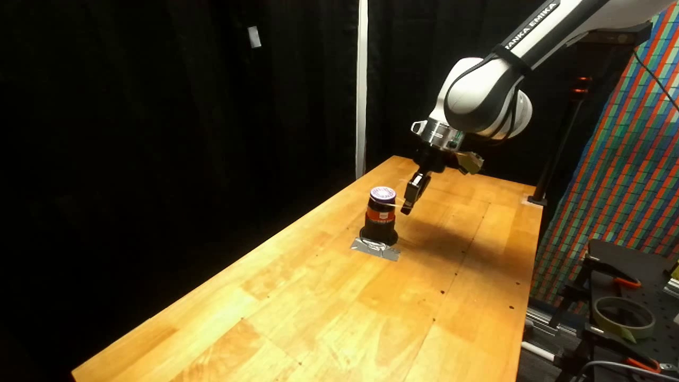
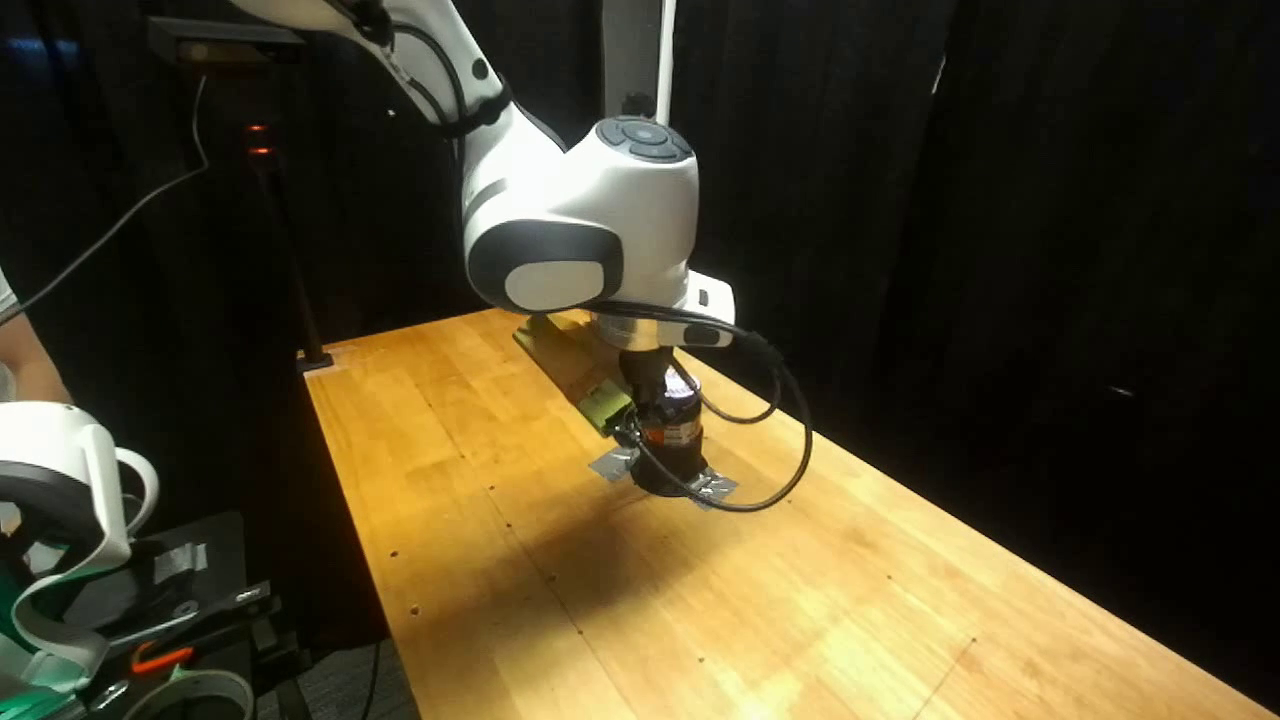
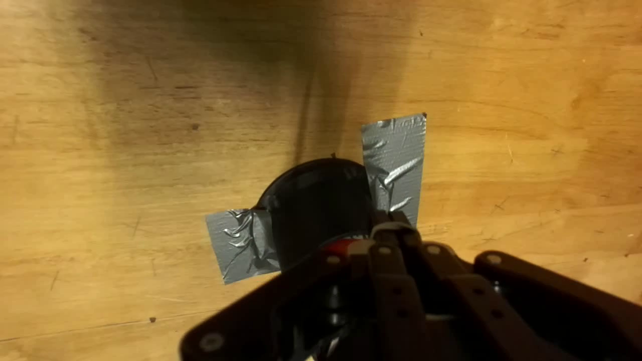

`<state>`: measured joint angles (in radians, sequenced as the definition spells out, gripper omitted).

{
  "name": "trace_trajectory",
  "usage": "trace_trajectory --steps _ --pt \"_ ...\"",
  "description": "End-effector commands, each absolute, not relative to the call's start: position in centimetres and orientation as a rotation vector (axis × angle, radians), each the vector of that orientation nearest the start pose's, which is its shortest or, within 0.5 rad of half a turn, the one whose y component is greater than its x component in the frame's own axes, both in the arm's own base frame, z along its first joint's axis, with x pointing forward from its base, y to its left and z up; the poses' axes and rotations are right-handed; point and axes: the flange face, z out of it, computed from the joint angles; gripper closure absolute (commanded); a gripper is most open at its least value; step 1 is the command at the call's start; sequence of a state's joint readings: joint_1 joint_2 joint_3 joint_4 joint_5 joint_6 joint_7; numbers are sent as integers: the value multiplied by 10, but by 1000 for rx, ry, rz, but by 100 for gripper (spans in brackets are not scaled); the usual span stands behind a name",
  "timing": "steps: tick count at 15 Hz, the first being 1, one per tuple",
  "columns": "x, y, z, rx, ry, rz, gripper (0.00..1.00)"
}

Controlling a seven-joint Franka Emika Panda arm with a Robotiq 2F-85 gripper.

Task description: Put the rubber band on the cup

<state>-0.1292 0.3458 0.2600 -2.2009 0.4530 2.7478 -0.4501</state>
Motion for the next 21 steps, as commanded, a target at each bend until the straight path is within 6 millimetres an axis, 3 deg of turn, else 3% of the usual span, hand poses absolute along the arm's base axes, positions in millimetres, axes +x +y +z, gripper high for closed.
trace_trajectory --steps 1,10,17,21 --pt "549 52 251 -2791 -214 -474 92" --pt "537 52 261 -2741 -278 -811 92" --pt "531 46 279 -2705 -313 -934 92" --pt "522 34 279 -2679 -320 -961 92"
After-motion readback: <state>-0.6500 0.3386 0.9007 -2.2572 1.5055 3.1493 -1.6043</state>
